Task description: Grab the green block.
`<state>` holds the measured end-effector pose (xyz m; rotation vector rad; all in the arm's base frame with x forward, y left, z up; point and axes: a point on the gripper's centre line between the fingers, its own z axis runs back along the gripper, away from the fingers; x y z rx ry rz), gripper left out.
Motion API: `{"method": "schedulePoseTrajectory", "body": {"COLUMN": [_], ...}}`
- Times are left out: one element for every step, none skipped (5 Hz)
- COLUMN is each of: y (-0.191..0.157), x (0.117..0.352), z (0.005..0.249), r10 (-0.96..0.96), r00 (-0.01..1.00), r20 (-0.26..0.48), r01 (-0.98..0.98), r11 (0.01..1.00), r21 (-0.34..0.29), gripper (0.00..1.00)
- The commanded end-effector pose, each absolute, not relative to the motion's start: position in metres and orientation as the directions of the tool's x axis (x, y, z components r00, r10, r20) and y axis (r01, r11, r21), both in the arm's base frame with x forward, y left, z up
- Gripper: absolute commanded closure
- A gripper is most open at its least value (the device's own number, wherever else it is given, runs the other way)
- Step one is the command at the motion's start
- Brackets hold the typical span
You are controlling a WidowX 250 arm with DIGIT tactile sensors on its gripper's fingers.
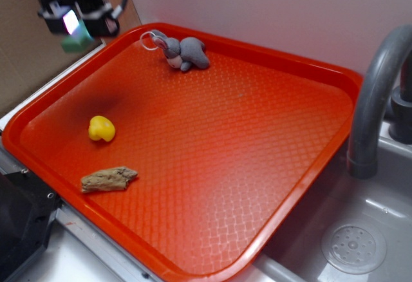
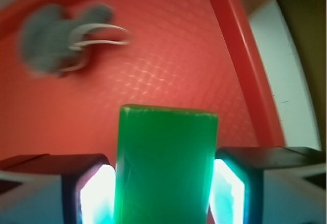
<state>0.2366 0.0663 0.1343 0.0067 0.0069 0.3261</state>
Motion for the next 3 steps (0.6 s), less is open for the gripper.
{"method": "schedulePoseTrajectory", "body": {"y": [0.018, 0.003, 0.004], "x": [0.219, 0.212, 0.218], "z": [0.217, 0.235, 0.236], "r10": [0.101, 0.076, 0.051], "r00": [0.994, 0.994, 0.997], "r20": [0.034, 0.079, 0.051], "r01": [-0.099, -0.072, -0.045], "r11": [0.994, 0.996, 0.993], "r21": [-0.039, -0.052, -0.113], "gripper": [1.0, 1.0, 1.0]}}
